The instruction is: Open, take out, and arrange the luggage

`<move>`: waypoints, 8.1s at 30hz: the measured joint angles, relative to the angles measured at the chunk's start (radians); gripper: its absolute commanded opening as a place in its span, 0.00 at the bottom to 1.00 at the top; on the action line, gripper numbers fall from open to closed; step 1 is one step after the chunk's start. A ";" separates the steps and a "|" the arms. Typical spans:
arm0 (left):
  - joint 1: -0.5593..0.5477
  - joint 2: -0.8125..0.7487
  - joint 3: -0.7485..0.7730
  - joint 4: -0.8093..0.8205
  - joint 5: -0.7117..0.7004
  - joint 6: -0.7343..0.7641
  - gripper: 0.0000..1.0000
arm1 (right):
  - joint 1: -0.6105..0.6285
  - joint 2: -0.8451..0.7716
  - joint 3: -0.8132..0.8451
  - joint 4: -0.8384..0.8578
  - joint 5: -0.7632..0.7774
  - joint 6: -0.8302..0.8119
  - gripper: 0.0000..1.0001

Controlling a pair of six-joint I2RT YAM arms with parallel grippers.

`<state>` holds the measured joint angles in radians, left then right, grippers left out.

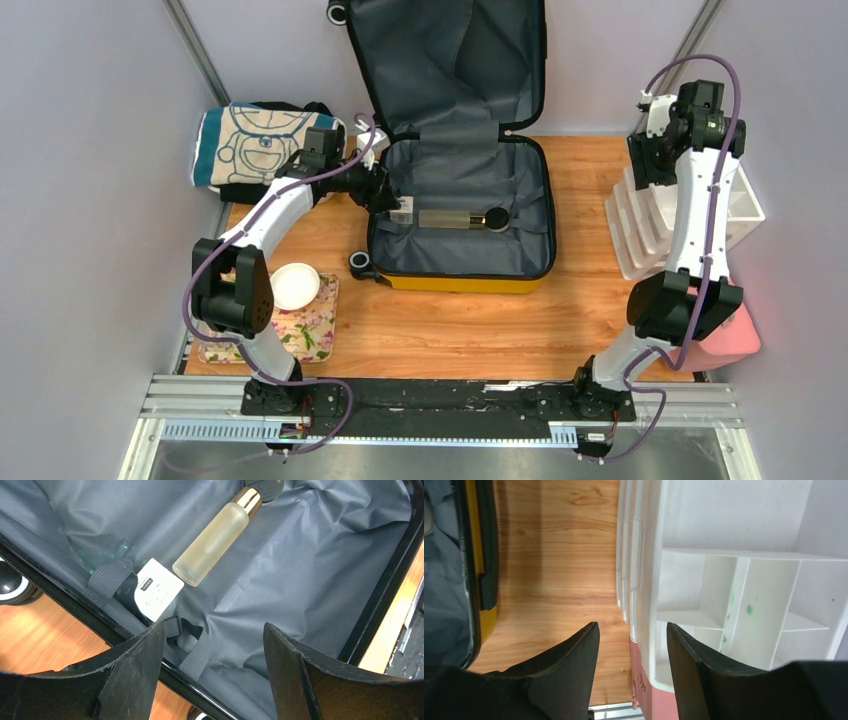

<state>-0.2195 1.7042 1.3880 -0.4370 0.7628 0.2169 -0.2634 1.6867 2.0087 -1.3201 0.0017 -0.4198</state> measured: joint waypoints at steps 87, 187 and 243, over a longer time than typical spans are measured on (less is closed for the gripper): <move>-0.342 0.460 0.202 0.129 -0.308 0.785 0.58 | 0.383 0.058 -0.105 0.129 -0.400 0.034 0.78; -0.133 0.042 -0.273 1.077 0.077 -0.772 0.79 | 0.573 0.293 -0.028 0.775 -0.630 0.902 0.00; -0.074 0.089 -0.151 0.753 0.218 -0.476 0.85 | -0.288 -0.100 -0.122 0.724 -0.227 0.542 0.00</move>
<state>-0.2932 1.7935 1.2366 0.3164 0.9810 -0.2592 -0.5510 1.5867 1.8870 -0.5964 -0.2249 0.1219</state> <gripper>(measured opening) 0.848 0.459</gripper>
